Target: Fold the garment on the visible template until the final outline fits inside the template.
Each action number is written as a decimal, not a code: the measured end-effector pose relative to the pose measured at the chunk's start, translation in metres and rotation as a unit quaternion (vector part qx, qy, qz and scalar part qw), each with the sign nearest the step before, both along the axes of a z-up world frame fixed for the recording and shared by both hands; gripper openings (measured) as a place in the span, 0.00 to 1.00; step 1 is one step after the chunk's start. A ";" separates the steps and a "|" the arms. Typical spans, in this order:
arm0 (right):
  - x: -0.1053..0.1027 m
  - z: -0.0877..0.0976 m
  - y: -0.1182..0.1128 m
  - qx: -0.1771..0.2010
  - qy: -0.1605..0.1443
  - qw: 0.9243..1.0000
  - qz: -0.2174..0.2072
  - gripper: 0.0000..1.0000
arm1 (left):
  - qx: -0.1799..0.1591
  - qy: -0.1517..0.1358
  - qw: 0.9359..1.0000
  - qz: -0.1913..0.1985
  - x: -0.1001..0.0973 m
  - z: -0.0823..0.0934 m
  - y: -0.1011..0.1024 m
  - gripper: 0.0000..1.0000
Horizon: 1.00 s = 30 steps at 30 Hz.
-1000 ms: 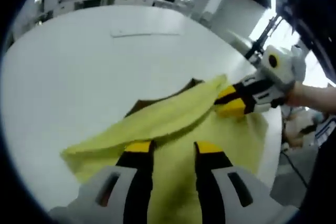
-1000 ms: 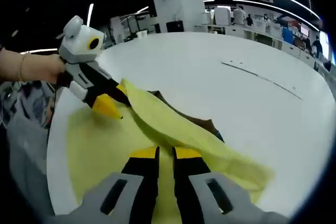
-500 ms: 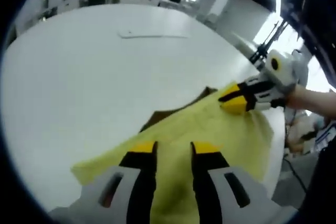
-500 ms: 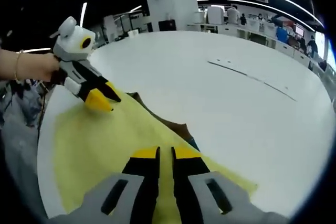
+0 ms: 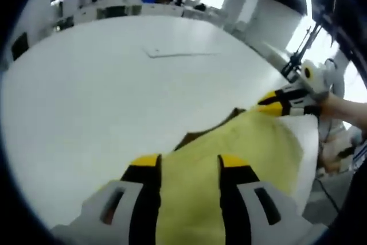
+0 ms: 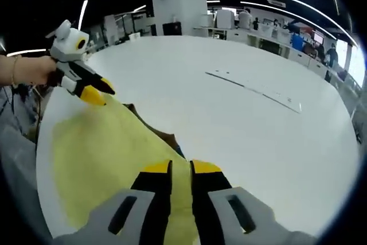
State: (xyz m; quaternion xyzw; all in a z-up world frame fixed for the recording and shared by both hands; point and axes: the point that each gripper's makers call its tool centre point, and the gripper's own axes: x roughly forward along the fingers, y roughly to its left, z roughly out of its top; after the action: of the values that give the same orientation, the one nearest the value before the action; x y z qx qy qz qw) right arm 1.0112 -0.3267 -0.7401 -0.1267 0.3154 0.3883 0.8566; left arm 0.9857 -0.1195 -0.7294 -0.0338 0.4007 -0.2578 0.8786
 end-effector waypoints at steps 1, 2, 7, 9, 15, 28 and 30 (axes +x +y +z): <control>-0.004 0.003 -0.006 -0.003 -0.004 1.000 -0.002 0.13 | 0.000 -0.002 1.000 0.003 -0.004 0.003 0.002 0.37; -0.008 0.006 -0.010 -0.004 -0.006 1.000 -0.003 0.14 | 0.000 -0.004 1.000 0.005 -0.009 0.005 0.005 0.37; -0.039 0.011 -0.036 -0.007 -0.005 1.000 -0.011 0.14 | 0.002 -0.004 1.000 0.022 -0.045 0.006 0.027 0.38; -0.053 0.010 -0.045 -0.006 0.001 1.000 -0.016 0.14 | 0.005 0.001 1.000 0.025 -0.062 0.003 0.034 0.38; -0.105 -0.001 -0.071 0.002 0.026 0.999 -0.029 0.16 | 0.012 0.021 0.999 0.034 -0.121 -0.011 0.056 0.41; -0.165 -0.016 -0.082 0.044 0.054 0.996 -0.063 0.17 | -0.014 0.004 1.000 0.024 -0.176 -0.020 0.059 0.44; -0.169 -0.018 -0.084 0.041 0.054 0.996 -0.062 0.15 | -0.013 -0.002 1.000 0.020 -0.179 -0.022 0.059 0.43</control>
State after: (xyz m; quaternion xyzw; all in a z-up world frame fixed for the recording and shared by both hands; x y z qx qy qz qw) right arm 0.8419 -0.4104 -0.7579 -0.0503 0.3526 0.3530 0.8652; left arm 0.8071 -0.0609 -0.7511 -0.0531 0.3950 -0.2450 0.8838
